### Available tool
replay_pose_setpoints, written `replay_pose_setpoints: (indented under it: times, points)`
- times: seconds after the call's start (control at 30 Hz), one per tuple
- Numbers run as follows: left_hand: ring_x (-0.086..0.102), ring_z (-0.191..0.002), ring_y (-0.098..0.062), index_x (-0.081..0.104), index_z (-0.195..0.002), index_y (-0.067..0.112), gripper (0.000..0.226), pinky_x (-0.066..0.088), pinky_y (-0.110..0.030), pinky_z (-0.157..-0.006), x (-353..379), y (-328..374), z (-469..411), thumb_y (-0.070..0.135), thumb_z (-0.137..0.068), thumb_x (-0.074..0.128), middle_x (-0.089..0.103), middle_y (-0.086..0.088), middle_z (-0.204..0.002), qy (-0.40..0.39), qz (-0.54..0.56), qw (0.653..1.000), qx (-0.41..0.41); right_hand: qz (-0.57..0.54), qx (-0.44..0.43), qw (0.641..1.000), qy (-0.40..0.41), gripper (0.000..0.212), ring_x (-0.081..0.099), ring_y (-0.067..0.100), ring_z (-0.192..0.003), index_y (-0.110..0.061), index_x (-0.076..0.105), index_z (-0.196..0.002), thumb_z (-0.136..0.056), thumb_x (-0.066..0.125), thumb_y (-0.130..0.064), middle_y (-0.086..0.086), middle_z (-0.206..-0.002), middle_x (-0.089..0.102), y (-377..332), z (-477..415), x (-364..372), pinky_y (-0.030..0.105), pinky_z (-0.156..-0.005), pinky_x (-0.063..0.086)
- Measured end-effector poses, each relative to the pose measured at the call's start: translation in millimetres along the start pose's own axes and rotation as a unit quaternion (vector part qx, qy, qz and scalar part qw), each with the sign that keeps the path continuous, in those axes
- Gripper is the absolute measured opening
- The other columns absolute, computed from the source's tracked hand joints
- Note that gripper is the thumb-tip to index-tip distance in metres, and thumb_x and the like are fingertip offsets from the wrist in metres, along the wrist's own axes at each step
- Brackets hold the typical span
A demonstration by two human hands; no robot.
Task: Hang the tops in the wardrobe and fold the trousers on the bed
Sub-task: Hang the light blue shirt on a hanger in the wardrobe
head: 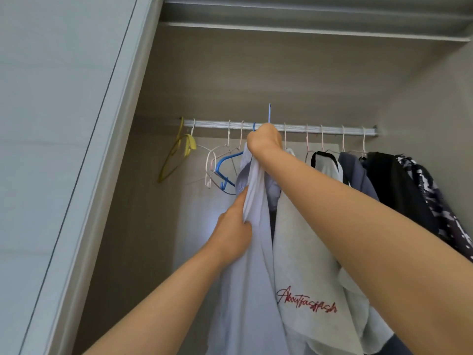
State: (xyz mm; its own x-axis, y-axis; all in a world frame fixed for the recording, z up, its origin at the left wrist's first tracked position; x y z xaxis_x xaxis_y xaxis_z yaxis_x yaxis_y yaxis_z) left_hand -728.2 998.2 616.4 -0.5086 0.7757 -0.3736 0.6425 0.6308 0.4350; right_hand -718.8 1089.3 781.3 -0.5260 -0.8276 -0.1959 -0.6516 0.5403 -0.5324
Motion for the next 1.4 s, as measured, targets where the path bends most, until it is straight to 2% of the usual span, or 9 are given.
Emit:
replay_pose_setpoints:
  times: [0.23, 0.37, 0.47, 0.57, 0.77, 0.87, 0.97, 1.2, 1.4]
  points:
    - [0.054, -0.109, -0.02, 0.03, -0.151, 0.031, 0.06, 0.041, -0.024, -0.087, 12.7, -11.8, -29.0, 0.007, -0.098, 0.043, 0.054, -0.002, -0.131, 0.015, -0.001, 1.0, 0.008, 0.039, -0.002, 0.999, -0.008, 0.028, 0.056, 0.03, -0.118, 0.002, 0.056, -0.122, -0.097, 0.046, -0.004, 0.016, -0.129, 0.058, 7.5, -28.2, 16.3, 0.032, -0.091, 0.045]
    - [0.053, -0.118, -0.023, 0.031, -0.151, 0.03, 0.058, 0.042, -0.028, -0.096, 15.7, -21.6, -38.0, 0.011, -0.099, 0.046, 0.054, -0.002, -0.134, 0.011, 0.002, 1.0, -0.001, 0.062, -0.004, 0.998, -0.019, 0.031, 0.053, 0.032, -0.122, 0.0, 0.054, -0.126, -0.098, 0.045, -0.008, 0.017, -0.133, 0.056, 11.9, -34.9, 20.1, 0.034, -0.095, 0.044]
    - [0.055, -0.114, -0.022, 0.039, -0.146, 0.026, 0.05, 0.043, -0.026, -0.091, 20.9, -27.7, -32.0, 0.012, -0.099, 0.047, 0.057, -0.001, -0.127, 0.003, 0.003, 1.0, -0.005, 0.101, -0.015, 0.994, -0.043, 0.033, 0.053, 0.033, -0.122, 0.002, 0.052, -0.129, -0.099, 0.044, -0.01, 0.017, -0.134, 0.055, 20.1, -33.2, 25.9, 0.032, -0.089, 0.044]
    - [0.057, -0.106, -0.021, 0.042, -0.143, 0.025, 0.046, 0.041, -0.024, -0.084, 25.8, -33.2, -21.4, 0.011, -0.099, 0.048, 0.059, -0.001, -0.12, 0.007, -0.001, 1.0, -0.011, 0.145, -0.045, 0.986, -0.064, 0.034, 0.052, 0.033, -0.124, 0.003, 0.051, -0.131, -0.101, 0.04, -0.008, 0.017, -0.136, 0.053, 24.8, -23.3, 31.0, 0.033, -0.095, 0.043]
    - [0.058, -0.107, -0.027, 0.04, -0.145, 0.023, 0.048, 0.045, -0.029, -0.088, 27.6, -38.6, -2.3, 0.017, -0.098, 0.052, 0.06, -0.006, -0.12, 0.05, -0.019, 0.998, -0.031, 0.22, -0.102, 0.968, -0.07, 0.029, 0.057, 0.032, -0.114, 0.0, 0.055, -0.121, -0.096, 0.049, -0.013, 0.016, -0.126, 0.057, 30.9, 0.1, 36.3, 0.033, -0.085, 0.046]
    - [0.058, -0.104, -0.028, 0.032, -0.148, 0.033, 0.058, 0.048, -0.035, -0.088, 23.1, -38.1, 8.8, 0.019, -0.095, 0.052, 0.061, -0.006, -0.12, 0.066, -0.03, 0.997, -0.026, 0.259, -0.134, 0.956, -0.039, 0.048, 0.055, 0.032, -0.117, 0.003, 0.042, -0.13, -0.09, 0.061, -0.017, 0.016, -0.129, 0.053, 37.7, 23.7, 35.8, 0.036, -0.091, 0.046]
    - [0.057, -0.103, -0.028, 0.029, -0.148, 0.037, 0.061, 0.049, -0.038, -0.088, 18.0, -36.9, 20.6, 0.021, -0.094, 0.053, 0.06, -0.005, -0.12, 0.067, -0.036, 0.997, -0.033, 0.324, -0.205, 0.924, 0.007, 0.063, 0.048, 0.033, -0.122, 0.009, 0.027, -0.14, -0.093, 0.058, -0.021, 0.021, -0.135, 0.046, 42.8, 49.1, 37.4, 0.034, -0.096, 0.042]
    - [0.059, -0.1, -0.033, 0.029, -0.144, 0.035, 0.055, 0.051, -0.044, -0.084, 9.9, -21.3, 54.4, 0.025, -0.094, 0.05, 0.062, -0.008, -0.117, 0.088, -0.095, 0.991, -0.038, 0.34, -0.252, 0.906, 0.004, 0.039, 0.046, 0.029, -0.119, -0.002, 0.04, -0.128, -0.095, 0.049, -0.02, 0.014, -0.126, 0.051, 53.8, 102.2, 26.3, 0.032, -0.074, 0.039]
    - [0.057, -0.111, -0.032, 0.031, -0.145, 0.035, 0.05, 0.045, -0.038, -0.079, 0.6, -7.8, 107.7, 0.032, -0.097, 0.046, 0.058, 0.0, -0.131, 0.1, -0.173, 0.979, -0.032, 0.333, -0.297, 0.895, -0.012, 0.043, 0.046, 0.028, -0.118, -0.007, 0.038, -0.133, -0.098, 0.042, -0.033, 0.011, -0.126, 0.052, 69.6, 154.0, 7.0, 0.036, -0.081, 0.042]
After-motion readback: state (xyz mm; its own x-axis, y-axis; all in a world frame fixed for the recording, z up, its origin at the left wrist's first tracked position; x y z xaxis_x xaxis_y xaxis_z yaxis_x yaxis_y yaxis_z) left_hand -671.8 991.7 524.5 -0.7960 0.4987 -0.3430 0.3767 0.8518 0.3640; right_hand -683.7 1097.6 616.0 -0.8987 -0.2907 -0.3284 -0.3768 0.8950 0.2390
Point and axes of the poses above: each hand's wrist, its own z-axis away from the middle knuckle, its own x-axis out of the palm, y = z × x, the point moved 5 cm from there along -z, towards the middle knuckle
